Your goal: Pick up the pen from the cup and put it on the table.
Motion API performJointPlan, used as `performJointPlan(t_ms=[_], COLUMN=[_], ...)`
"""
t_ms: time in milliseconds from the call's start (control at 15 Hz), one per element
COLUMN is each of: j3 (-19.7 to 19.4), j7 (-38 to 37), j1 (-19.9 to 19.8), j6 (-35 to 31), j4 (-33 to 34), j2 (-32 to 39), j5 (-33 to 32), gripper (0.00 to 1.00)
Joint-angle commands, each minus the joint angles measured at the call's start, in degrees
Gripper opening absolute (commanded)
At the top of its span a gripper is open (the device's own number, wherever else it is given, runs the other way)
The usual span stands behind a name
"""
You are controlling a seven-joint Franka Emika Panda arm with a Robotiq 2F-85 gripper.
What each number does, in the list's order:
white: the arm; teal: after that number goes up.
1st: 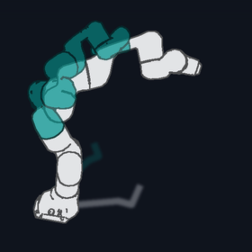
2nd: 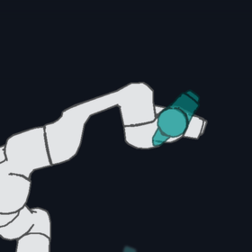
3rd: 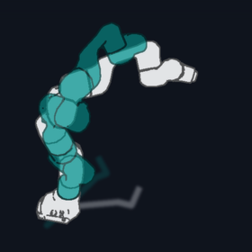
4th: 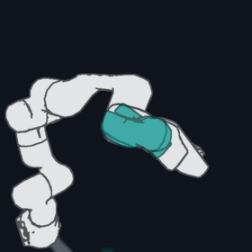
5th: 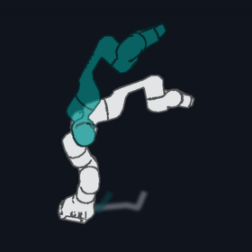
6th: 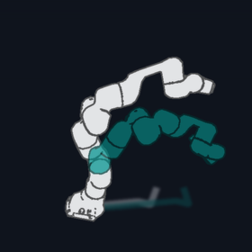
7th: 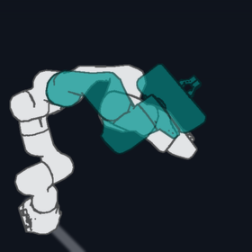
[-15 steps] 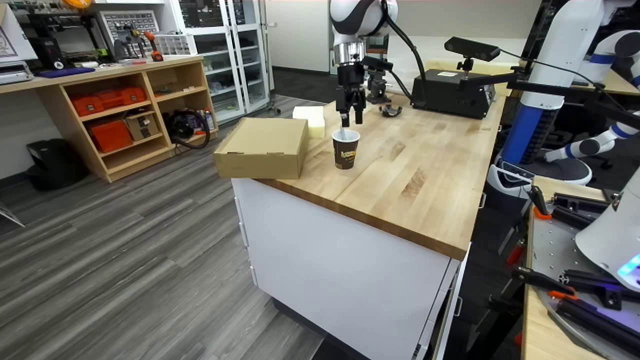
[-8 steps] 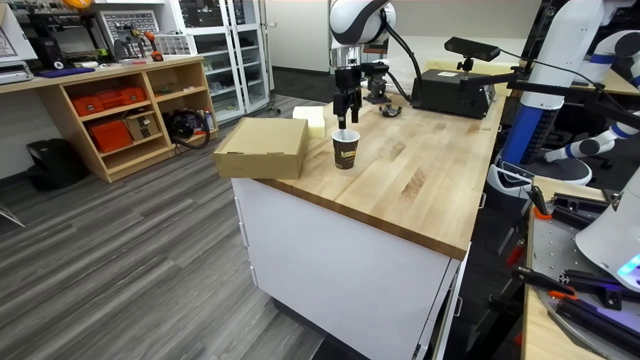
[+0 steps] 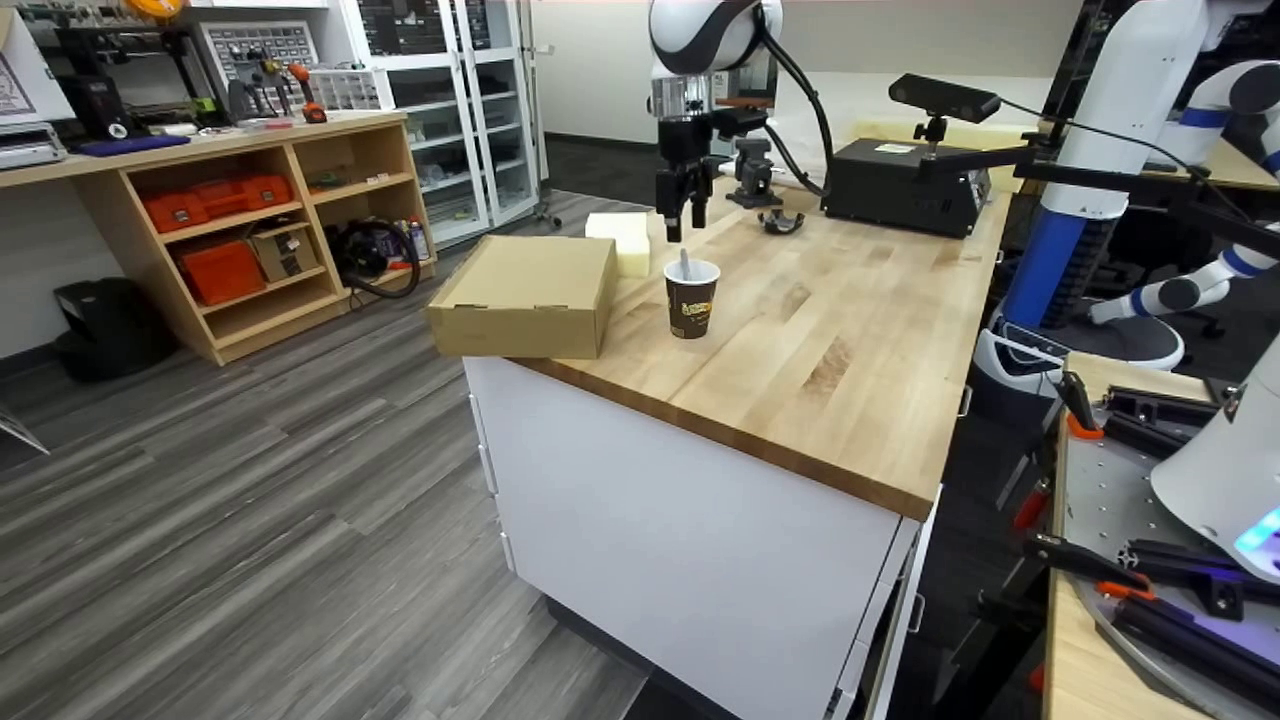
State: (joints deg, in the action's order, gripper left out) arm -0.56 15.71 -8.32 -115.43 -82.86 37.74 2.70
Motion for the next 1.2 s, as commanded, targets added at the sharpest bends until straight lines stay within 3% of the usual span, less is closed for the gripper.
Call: performJointPlan(t_ms=[0,667,1133], j3=[-0.14,-0.38,0.06], j7=[-0.87,0.48,-1.17], j1=[-0.46,-1.47,-1.57], j6=[3.91,4.94,4.57], j4=[3.87,5.41,14.04], j2=[1.59,3.51,8.17], j5=[-0.02,-0.19,1.27], gripper=[1.0,1.0,1.0])
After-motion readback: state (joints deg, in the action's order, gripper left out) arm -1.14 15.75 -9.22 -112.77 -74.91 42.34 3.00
